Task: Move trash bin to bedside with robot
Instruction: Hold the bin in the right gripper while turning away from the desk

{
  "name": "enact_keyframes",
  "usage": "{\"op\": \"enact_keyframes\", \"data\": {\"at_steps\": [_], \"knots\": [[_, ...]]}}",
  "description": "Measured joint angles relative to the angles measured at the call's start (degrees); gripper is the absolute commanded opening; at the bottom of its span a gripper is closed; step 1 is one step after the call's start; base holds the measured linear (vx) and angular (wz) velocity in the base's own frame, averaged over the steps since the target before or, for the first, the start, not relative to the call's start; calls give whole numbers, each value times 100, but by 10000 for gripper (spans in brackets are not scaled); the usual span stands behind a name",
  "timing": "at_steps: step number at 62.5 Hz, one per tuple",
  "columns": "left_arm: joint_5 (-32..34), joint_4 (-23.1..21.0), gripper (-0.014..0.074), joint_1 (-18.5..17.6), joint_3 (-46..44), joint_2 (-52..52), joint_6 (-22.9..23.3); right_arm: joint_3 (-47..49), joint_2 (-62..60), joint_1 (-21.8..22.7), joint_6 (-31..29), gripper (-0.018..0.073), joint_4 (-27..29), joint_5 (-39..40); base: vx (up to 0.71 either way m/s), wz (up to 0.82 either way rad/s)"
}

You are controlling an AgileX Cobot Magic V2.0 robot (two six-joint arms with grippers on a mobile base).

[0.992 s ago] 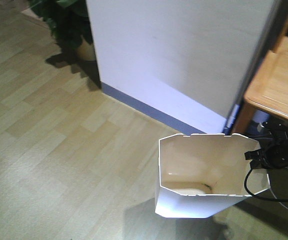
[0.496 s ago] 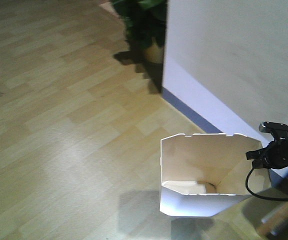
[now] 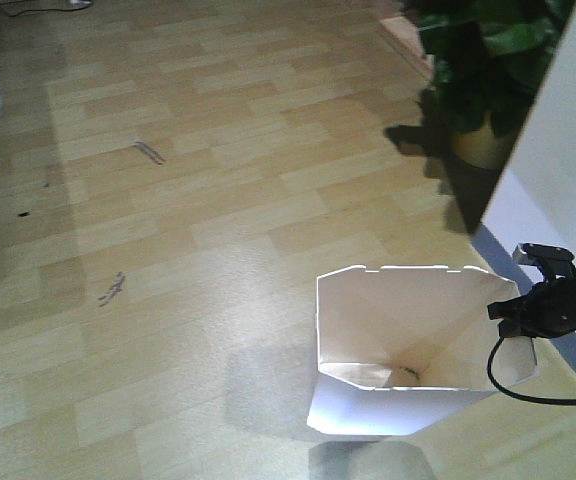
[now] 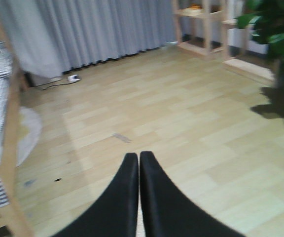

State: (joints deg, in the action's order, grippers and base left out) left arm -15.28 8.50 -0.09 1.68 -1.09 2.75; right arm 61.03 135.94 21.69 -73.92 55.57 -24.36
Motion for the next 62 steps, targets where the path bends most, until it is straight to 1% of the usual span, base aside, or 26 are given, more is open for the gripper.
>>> {"op": "enact_keyframes", "data": {"at_steps": [21, 62], "knots": [[0, 0, -6, 0, 0, 0, 0, 0, 0, 0, 0, -6, 0, -32, 23, 37], [0, 0, -6, 0, 0, 0, 0, 0, 0, 5, 0, -6, -5, 63, 32, 13]]}}
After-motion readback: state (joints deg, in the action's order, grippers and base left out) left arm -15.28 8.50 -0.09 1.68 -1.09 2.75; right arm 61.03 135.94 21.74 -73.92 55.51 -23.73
